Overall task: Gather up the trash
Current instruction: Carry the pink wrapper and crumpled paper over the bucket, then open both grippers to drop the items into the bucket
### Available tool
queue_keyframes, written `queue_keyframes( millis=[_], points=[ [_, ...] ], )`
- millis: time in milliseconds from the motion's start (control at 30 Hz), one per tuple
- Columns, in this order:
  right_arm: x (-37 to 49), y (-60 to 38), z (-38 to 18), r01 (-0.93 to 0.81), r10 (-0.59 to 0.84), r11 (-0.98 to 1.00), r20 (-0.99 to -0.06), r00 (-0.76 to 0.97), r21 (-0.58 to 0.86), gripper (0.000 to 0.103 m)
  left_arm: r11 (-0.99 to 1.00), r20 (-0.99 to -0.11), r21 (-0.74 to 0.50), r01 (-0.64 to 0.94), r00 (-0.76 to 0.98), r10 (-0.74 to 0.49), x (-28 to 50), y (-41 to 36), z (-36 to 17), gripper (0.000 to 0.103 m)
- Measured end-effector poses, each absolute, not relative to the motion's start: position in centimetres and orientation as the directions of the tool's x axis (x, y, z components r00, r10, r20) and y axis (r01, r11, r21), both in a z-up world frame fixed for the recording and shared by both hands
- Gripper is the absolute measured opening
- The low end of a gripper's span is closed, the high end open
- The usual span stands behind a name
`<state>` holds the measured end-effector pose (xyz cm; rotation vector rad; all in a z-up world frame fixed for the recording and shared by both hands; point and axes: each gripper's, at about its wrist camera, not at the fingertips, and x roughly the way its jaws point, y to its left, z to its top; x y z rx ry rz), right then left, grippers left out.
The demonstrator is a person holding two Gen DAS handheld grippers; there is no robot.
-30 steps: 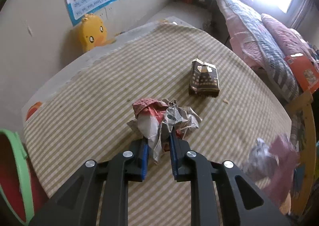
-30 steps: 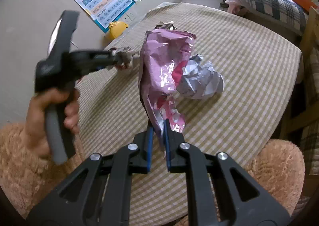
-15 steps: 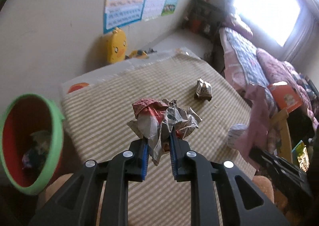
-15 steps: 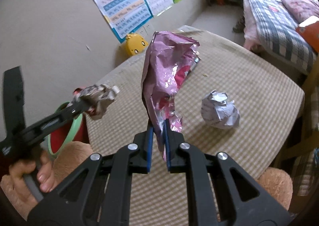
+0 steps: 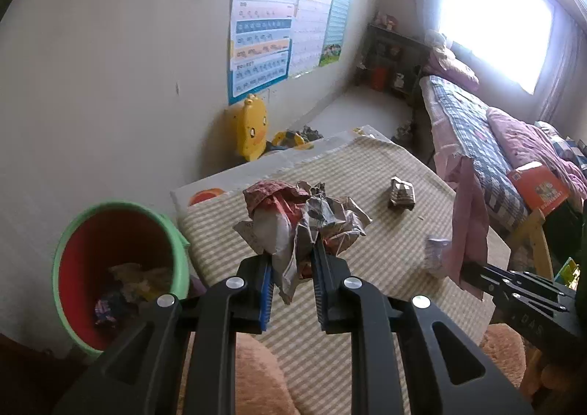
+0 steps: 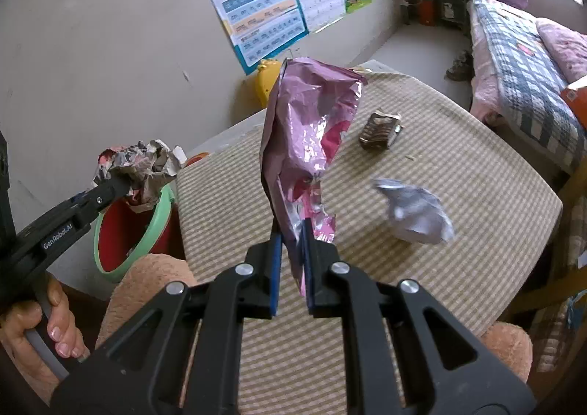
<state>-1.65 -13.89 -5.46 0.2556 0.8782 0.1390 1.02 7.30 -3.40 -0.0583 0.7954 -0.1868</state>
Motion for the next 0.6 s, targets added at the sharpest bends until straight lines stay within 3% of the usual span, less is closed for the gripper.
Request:
queue_keyframes(
  millis=[300, 600],
  points=[
    [0.1, -7.6, -4.8, -0.131, 0.275, 0.960, -0.758, 0.591, 0.246, 0.011, 0.985, -0.707, -0.165, 0.058, 0.689, -0.160, 1.1, 11.8, -4.3, 0.016],
    [3.3, 2.7, -5.5, -0.324, 0.404, 0.906, -0.781, 0.476, 0.271, 0.011, 0.974, -0.767, -0.140, -0.179, 0.642, 0.008, 1.6, 21.7, -7.9, 0.016]
  ],
)
